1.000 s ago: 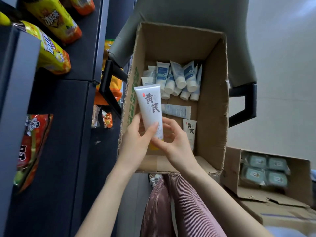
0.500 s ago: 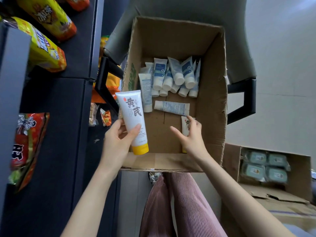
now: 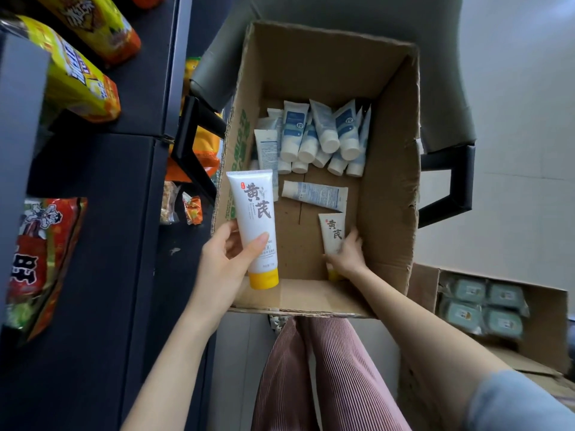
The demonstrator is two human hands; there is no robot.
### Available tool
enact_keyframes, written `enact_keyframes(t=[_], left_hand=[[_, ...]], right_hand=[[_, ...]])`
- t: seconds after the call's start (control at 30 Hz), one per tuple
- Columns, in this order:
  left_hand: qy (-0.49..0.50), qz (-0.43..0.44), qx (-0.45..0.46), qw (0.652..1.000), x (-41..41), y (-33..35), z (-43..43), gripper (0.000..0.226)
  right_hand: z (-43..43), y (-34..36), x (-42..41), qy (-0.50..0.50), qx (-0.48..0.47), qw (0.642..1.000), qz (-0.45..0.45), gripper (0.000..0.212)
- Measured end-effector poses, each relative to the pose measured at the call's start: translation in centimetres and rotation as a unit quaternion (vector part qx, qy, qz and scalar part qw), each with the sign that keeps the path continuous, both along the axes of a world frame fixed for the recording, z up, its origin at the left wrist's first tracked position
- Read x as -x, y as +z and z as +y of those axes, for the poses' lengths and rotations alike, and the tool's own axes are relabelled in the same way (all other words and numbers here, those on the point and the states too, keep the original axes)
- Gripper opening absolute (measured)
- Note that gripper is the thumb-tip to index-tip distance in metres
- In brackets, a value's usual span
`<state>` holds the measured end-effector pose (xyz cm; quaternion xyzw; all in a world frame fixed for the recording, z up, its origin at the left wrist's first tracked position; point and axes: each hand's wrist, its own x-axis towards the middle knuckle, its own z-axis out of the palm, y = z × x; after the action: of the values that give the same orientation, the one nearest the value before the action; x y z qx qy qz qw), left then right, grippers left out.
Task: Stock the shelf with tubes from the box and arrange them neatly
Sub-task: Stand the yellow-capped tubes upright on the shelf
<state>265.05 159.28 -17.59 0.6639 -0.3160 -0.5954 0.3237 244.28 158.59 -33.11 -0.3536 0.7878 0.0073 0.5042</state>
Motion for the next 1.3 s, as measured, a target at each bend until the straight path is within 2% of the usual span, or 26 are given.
enact_keyframes(t=[0.17,0.3,0.4,0.6,0.7,0.97,1.13,1.3], left_hand=[[0.008,0.054,-0.022,0.998,-0.5,0.3,0.5,0.037],[0.023,0.087,-0.044,0.995,-1.1,0.5,1.5,0.044],[0.044,0.111,-0.047,0.992,-1.6,0.8,2.1,0.047],[0.067,0.123,-0.027,0.990,-3.0,2.4,3.4,0.051],[0.064,0.122,-0.012,0.990,-3.7,3.8,4.0,0.050],[0.093,0.103,0.038,0.990,-5.5,8.4,5.9,0.035],[0.108,0.087,0.089,0.986,-6.3,12.8,7.2,0.040],[0.123,0.054,0.162,0.978,-6.9,18.0,7.6,0.039]], right_hand=[[0.4,-0.7,0.1,0.029,-0.044,0.999,-0.013,0.065],[0.3,-1.0,-0.4,0.032,-0.046,0.998,-0.014,0.073],[0.0,-1.0,-0.7,0.059,-0.043,0.997,-0.010,0.065],[-1.1,1.9,-2.1,-0.015,0.037,0.991,-0.124,0.052],[-1.7,5.0,-3.2,-0.047,0.076,0.974,-0.210,0.047],[-1.4,14.7,-6.2,-0.013,0.116,0.920,-0.374,0.045],[-0.6,20.4,-6.9,-0.024,0.160,0.885,-0.436,0.028],[-0.5,27.8,-7.7,0.021,0.210,0.857,-0.471,0.037]])
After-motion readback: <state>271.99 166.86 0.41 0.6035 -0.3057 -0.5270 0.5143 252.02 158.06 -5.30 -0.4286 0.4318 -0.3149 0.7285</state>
